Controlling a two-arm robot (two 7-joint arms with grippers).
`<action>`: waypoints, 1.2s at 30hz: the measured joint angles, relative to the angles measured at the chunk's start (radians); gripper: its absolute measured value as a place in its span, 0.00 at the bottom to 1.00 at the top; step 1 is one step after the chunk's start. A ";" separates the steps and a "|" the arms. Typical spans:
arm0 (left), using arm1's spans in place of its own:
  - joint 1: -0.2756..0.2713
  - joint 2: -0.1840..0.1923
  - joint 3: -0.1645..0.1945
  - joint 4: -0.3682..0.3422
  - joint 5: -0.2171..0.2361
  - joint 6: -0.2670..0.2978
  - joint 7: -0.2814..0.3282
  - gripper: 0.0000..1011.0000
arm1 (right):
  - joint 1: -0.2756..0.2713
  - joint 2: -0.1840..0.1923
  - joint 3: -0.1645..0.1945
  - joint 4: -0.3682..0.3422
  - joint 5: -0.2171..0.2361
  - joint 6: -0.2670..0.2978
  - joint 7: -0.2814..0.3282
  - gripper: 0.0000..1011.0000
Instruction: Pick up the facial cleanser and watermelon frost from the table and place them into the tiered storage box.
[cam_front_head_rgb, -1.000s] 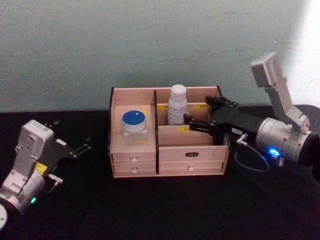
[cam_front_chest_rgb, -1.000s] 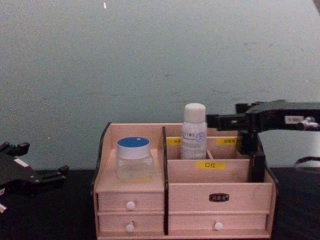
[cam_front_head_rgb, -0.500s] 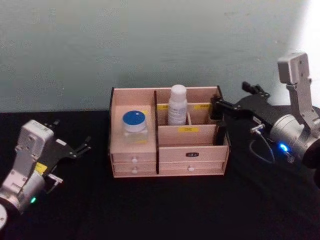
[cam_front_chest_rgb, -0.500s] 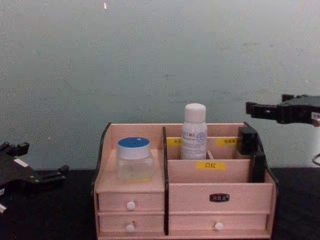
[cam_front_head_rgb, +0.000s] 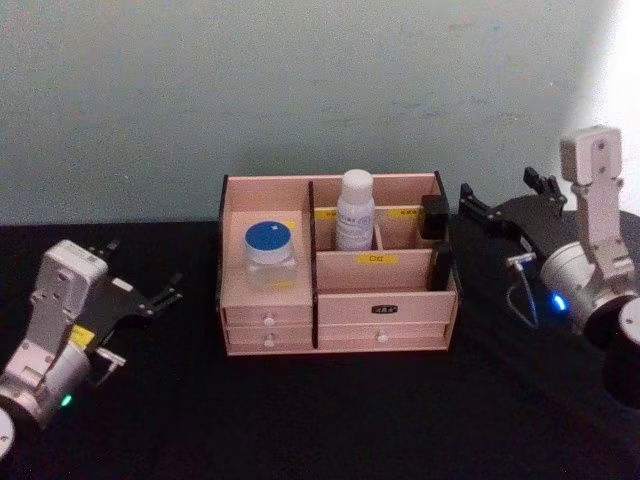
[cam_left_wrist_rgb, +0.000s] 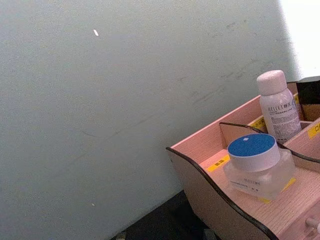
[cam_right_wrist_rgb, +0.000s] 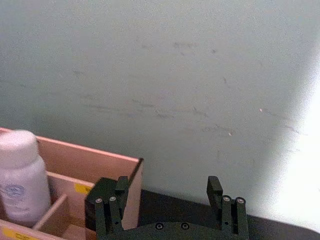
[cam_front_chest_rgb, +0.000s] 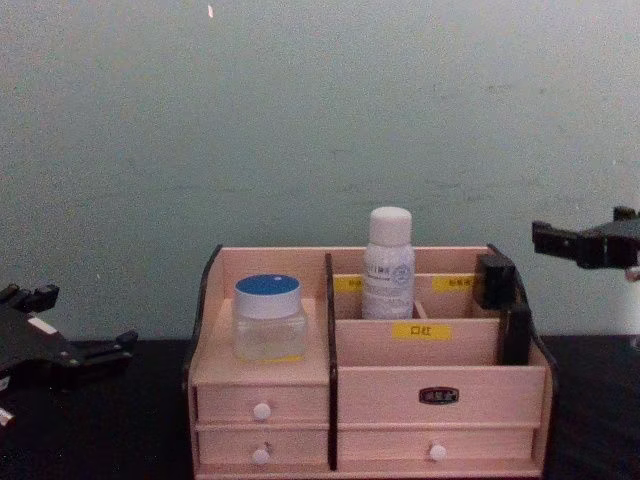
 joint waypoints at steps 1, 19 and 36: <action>0.000 0.000 0.000 0.000 0.000 0.000 0.000 0.99 | 0.000 -0.009 0.000 0.011 -0.014 -0.002 -0.015 0.99; 0.000 0.000 0.000 0.000 0.000 0.000 0.000 0.99 | -0.001 -0.099 0.014 0.117 -0.109 -0.023 -0.118 0.99; 0.000 0.000 0.000 0.000 0.000 0.000 0.000 0.99 | -0.004 -0.113 0.029 0.126 -0.136 -0.011 -0.116 0.99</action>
